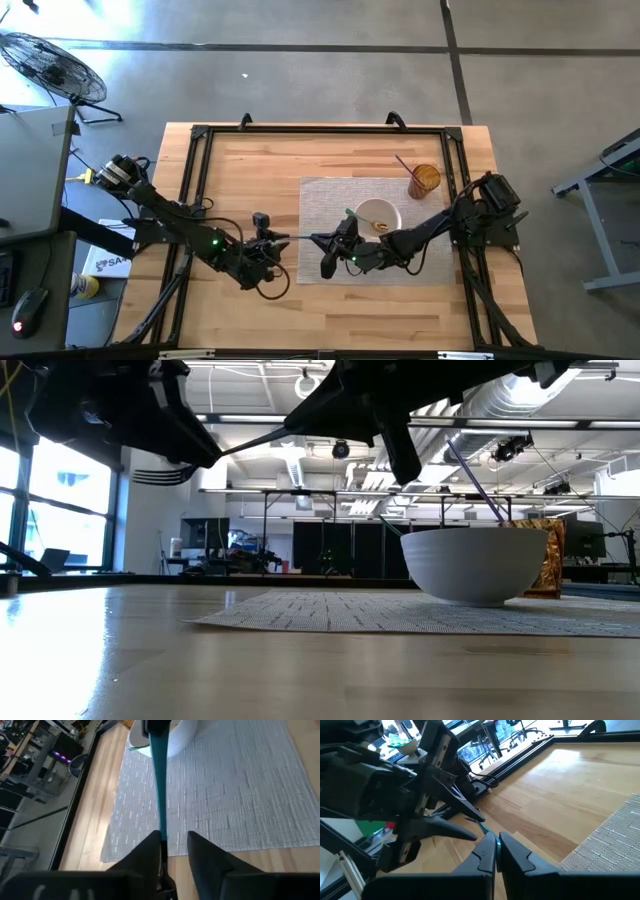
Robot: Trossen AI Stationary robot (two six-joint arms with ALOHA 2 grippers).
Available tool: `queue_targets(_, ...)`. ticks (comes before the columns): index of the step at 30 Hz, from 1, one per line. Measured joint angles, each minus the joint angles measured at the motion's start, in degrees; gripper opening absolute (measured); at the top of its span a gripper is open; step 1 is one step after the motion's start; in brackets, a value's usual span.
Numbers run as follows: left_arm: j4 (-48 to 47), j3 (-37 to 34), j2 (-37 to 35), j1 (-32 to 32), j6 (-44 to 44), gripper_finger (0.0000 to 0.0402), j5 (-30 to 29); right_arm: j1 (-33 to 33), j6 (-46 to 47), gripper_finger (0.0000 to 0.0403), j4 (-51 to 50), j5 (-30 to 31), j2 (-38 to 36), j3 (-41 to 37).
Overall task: Pick & Place Utensil
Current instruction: Put the blue fork into the white bowl on the gray mat
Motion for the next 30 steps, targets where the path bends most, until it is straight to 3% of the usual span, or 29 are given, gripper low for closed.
queue_targets(5, -0.7, 0.0, -1.9, -3.1, -0.3, 0.0130, -1.1, 0.8, 0.2, 0.0004, -0.8, 1.2, -0.5, 0.0)
queue_targets(10, -3.4, 0.0, -5.7, -8.0, -1.3, 0.0147, -1.8, 3.7, 0.3, 0.0003, -6.1, 7.3, -4.9, -0.2)
queue_targets(21, -6.0, 0.1, -9.7, -15.6, -6.8, 0.0147, -1.6, 16.0, 22.2, 0.0003, -44.1, 22.8, -20.7, -0.2)
queue_targets(30, -6.1, 0.0, -9.7, -15.6, -7.0, 0.0147, 0.8, 19.4, 32.4, 0.0003, -66.8, 17.5, -30.1, -0.2)
